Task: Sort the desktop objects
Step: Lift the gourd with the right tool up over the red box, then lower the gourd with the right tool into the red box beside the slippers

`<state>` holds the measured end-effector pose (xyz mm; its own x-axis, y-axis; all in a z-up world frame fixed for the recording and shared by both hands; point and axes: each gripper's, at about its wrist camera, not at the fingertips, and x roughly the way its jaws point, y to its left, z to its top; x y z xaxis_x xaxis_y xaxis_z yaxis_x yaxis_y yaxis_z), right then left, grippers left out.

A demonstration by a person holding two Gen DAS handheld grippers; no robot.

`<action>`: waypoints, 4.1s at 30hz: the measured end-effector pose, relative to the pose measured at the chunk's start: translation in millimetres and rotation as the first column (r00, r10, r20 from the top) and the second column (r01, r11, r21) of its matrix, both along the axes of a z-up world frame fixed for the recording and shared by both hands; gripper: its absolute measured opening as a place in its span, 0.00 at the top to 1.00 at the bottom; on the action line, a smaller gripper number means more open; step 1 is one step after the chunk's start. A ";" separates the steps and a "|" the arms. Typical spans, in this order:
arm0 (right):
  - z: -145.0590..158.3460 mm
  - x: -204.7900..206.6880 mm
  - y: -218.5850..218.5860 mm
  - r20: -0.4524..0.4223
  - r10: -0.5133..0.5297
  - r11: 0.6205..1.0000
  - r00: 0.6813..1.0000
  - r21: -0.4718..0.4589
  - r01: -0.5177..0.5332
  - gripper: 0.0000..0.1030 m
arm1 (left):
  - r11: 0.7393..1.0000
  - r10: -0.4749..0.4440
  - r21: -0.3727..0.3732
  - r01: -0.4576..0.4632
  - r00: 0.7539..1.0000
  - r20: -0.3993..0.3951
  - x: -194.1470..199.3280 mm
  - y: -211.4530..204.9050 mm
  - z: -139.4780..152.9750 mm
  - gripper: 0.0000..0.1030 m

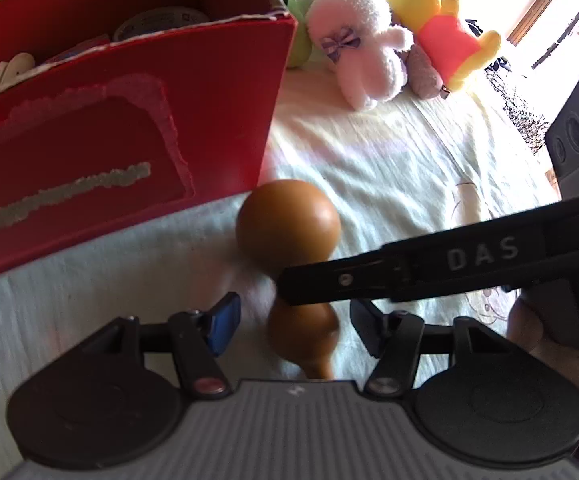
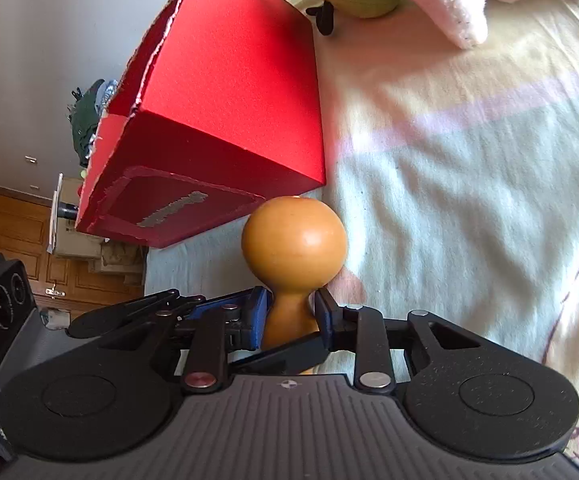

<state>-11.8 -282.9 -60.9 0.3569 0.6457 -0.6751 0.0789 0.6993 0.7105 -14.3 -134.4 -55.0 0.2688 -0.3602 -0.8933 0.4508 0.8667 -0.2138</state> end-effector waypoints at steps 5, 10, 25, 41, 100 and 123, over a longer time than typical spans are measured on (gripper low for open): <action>1.0 1.1 3.7 0.005 0.039 0.999 0.999 0.000 -0.039 0.73 | 1.000 0.005 0.003 -0.005 1.000 -0.018 2.6 -4.8 -7.2 0.52; 4.4 -0.2 -1.2 0.017 0.041 0.999 0.999 -0.007 -0.040 0.73 | 1.000 -0.012 -0.003 0.012 1.000 -0.007 1.3 -10.2 -4.4 0.55; 40.4 -27.4 -47.0 0.150 -0.078 0.996 0.986 -0.022 0.082 0.73 | 0.987 -0.153 -0.025 0.156 0.983 0.100 -2.3 -61.2 36.2 0.55; 121.9 -22.2 -61.6 0.382 -0.211 0.976 0.900 0.028 0.217 0.74 | 0.962 -0.202 -0.113 0.248 0.927 0.315 14.0 -61.1 127.3 0.54; 50.1 192.2 186.2 0.075 -0.044 0.996 0.996 0.076 0.039 0.79 | 0.987 0.061 0.127 -0.104 0.951 0.304 164.3 185.0 76.7 0.44; 17.6 210.3 193.8 -0.173 0.149 0.978 0.974 0.171 -0.119 0.72 | 0.987 0.111 0.080 -0.140 0.951 0.288 145.1 184.8 78.8 0.35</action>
